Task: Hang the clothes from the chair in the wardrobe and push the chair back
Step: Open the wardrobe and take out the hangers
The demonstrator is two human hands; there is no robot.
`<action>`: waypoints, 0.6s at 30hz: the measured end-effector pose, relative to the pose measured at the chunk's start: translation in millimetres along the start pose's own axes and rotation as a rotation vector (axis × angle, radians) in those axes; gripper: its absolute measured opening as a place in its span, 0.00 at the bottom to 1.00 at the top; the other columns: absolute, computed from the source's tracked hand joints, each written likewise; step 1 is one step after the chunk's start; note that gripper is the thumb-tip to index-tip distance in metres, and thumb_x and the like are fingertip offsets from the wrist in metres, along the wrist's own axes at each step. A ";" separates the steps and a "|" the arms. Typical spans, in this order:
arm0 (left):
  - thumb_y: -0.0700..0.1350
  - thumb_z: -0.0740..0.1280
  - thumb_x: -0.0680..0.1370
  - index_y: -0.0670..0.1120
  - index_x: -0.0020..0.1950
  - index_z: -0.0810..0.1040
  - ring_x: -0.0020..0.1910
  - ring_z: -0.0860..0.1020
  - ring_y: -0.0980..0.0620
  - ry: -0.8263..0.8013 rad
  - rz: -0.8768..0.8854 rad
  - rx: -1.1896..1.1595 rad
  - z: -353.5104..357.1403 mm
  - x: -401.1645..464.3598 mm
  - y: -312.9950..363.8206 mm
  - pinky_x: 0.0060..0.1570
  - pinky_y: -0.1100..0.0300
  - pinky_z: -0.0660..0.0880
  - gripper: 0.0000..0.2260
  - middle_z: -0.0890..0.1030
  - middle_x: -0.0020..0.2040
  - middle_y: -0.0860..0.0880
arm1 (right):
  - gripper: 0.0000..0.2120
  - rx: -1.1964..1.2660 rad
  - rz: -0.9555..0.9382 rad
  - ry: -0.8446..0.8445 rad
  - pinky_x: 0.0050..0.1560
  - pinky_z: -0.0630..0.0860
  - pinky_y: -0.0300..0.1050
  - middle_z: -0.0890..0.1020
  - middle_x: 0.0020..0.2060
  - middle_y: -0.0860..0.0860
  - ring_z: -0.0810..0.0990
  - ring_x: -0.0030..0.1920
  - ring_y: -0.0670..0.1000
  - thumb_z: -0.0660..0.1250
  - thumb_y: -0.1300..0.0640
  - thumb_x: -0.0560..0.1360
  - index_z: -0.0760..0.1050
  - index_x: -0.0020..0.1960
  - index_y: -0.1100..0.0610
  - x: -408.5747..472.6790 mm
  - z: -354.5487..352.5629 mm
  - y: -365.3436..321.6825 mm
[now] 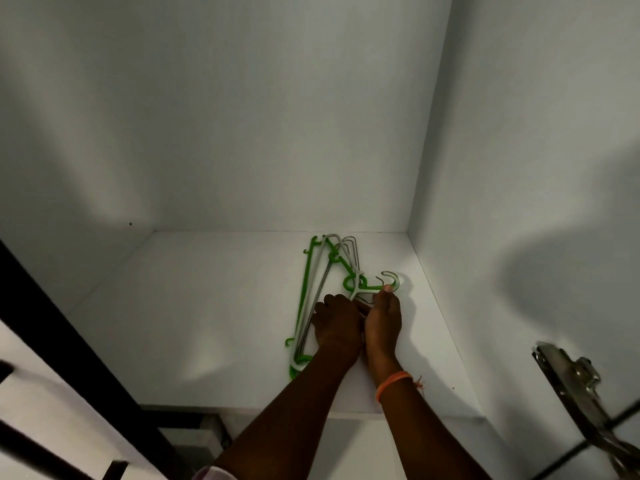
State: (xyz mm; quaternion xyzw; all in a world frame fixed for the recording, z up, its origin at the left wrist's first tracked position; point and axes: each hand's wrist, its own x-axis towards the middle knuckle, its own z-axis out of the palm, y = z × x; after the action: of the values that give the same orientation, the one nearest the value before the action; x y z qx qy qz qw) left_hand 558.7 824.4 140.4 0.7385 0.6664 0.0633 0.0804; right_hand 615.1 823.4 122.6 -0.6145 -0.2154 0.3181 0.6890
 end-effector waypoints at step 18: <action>0.42 0.65 0.79 0.38 0.60 0.72 0.53 0.80 0.44 0.005 0.094 -0.550 -50.1 -42.8 -14.6 0.43 0.59 0.71 0.12 0.80 0.54 0.42 | 0.20 0.114 0.369 -0.392 0.55 0.79 0.49 0.86 0.46 0.57 0.85 0.48 0.54 0.72 0.42 0.72 0.82 0.52 0.58 -46.2 -19.8 -39.3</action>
State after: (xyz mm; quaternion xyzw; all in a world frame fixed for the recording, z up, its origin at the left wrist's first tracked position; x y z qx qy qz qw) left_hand 530.0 785.0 187.0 0.7190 0.5893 0.2474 0.2731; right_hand 603.0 775.2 162.6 -0.5302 -0.2108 0.5628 0.5981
